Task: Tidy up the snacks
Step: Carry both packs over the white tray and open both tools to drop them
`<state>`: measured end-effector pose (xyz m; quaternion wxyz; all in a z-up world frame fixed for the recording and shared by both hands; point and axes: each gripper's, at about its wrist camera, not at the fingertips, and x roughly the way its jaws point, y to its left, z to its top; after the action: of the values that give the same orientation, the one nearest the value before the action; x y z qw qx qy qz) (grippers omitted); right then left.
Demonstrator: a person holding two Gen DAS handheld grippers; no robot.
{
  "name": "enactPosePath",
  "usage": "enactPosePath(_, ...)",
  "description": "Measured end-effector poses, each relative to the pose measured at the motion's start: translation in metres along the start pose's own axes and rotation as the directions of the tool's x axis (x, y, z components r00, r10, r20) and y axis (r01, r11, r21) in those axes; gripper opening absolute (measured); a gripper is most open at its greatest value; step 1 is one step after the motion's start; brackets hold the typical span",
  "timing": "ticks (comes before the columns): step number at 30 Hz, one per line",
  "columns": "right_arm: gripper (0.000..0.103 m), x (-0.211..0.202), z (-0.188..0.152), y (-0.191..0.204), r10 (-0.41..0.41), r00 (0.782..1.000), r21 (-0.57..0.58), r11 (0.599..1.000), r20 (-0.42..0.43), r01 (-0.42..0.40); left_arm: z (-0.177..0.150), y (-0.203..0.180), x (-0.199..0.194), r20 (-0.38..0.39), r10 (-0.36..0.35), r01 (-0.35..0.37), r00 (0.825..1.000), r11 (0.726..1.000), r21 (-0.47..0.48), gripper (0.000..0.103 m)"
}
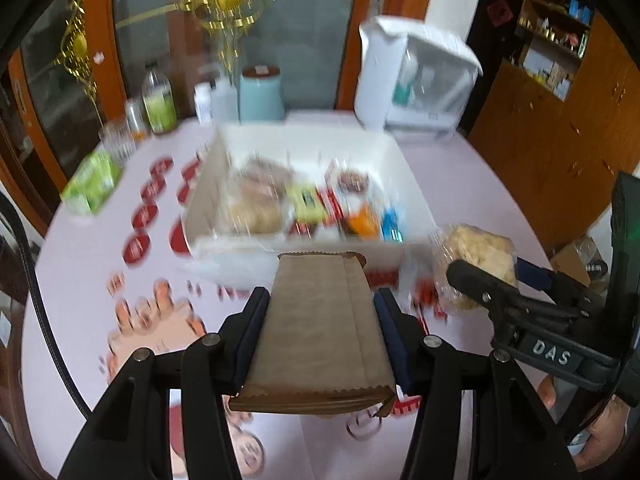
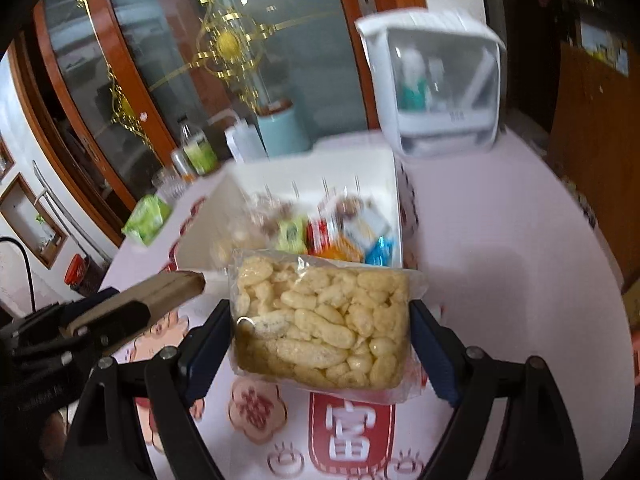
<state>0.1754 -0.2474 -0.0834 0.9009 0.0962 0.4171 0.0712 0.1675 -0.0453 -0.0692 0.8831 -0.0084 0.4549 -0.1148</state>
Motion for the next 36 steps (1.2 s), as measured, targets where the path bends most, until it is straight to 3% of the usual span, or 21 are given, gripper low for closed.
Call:
enactPosePath(13, 0.086, 0.025, 0.071, 0.017, -0.043, 0.994, -0.028, 0.999, 0.098, 0.046, 0.106, 0.032, -0.015, 0.161, 0.023, -0.019, 0.987, 0.999, -0.028, 0.053)
enactPosePath(20, 0.086, 0.051, 0.095, 0.023, -0.080, 0.991, -0.037, 0.996, 0.103, 0.084, 0.136, 0.028, 0.016, 0.153, 0.007, -0.005, 0.988, 1.000, -0.015, 0.053)
enactPosePath(25, 0.088, 0.082, 0.101, 0.016, -0.072, 0.997, -0.027, 0.997, 0.043, 0.073, 0.142, 0.027, 0.053, 0.098, -0.001, 0.002, 0.995, 1.000, -0.013, 0.053)
enactPosePath(26, 0.089, 0.088, 0.100, 0.016, -0.076, 0.997, -0.036, 0.996, 0.030, 0.077, 0.143, 0.027, 0.062, 0.080, -0.008, 0.010, 0.997, 1.000, -0.017, 0.055)
enactPosePath(28, 0.094, 0.104, 0.097, 0.016, -0.107, 0.994, -0.066, 0.992, 0.018, 0.108, 0.144, 0.032, 0.075, 0.059, -0.032, 0.035, 0.998, 0.998, -0.043, 0.072)
enactPosePath(29, 0.095, 0.110, 0.094, 0.016, -0.122, 0.992, -0.080, 0.989, 0.017, 0.123, 0.143, 0.034, 0.079, 0.057, -0.043, 0.046, 0.997, 0.997, -0.058, 0.087)
enactPosePath(30, 0.095, 0.113, 0.091, 0.017, -0.131, 0.991, -0.087, 0.987, 0.015, 0.132, 0.143, 0.038, 0.082, 0.051, -0.051, 0.055, 0.997, 0.996, -0.076, 0.093)
enactPosePath(33, 0.096, 0.116, 0.088, 0.015, -0.110, 0.994, -0.077, 0.991, 0.005, 0.110, 0.141, 0.046, 0.089, 0.035, -0.066, 0.069, 0.997, 0.990, -0.120, 0.093)
enactPosePath(36, 0.097, 0.114, 0.087, 0.015, -0.096, 0.995, -0.065, 0.993, 0.010, 0.097, 0.138, 0.052, 0.089, 0.028, -0.026, 0.030, 0.999, 0.991, -0.132, 0.095)
